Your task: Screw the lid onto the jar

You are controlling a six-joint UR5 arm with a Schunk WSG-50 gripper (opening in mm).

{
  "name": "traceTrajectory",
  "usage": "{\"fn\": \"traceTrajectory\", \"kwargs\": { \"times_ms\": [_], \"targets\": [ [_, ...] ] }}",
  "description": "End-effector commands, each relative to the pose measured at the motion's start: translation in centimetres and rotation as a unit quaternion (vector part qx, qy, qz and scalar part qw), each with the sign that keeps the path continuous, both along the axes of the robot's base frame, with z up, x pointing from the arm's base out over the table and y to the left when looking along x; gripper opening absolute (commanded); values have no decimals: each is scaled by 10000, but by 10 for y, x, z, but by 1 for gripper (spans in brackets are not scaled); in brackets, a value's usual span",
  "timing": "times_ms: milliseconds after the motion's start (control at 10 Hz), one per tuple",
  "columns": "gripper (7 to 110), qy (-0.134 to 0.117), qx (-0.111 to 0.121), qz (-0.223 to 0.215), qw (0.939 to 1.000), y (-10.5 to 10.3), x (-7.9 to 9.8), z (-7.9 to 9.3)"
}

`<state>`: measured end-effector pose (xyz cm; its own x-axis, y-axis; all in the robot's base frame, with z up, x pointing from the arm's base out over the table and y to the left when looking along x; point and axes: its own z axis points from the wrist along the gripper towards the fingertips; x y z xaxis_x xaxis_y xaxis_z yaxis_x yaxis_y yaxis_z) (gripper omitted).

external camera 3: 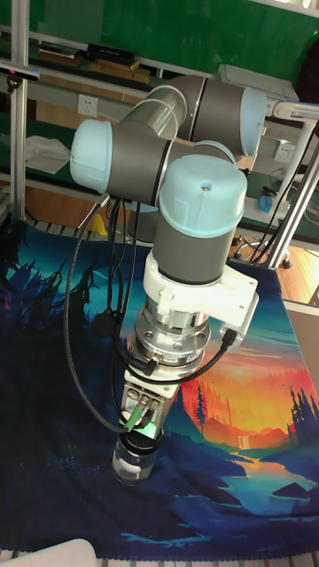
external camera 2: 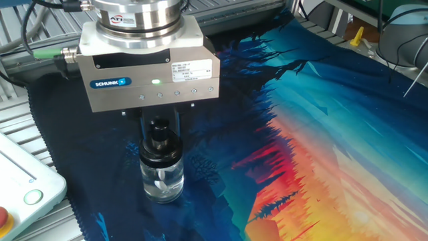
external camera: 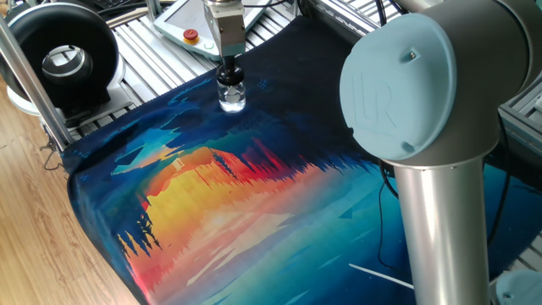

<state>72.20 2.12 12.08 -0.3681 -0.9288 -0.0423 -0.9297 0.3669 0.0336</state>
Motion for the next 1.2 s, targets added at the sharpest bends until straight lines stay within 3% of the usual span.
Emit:
{"fn": "traceTrajectory", "kwargs": {
  "times_ms": [0,700,800,1100],
  "targets": [
    [44,-65,-45,99,9999,-5,4,0],
    [44,-92,1,13,10000,-3,4,-3],
    [22,-106,-37,-18,9999,-6,4,-4],
    [22,-95,-22,-95,9999,-4,2,-5]
  ]
}}
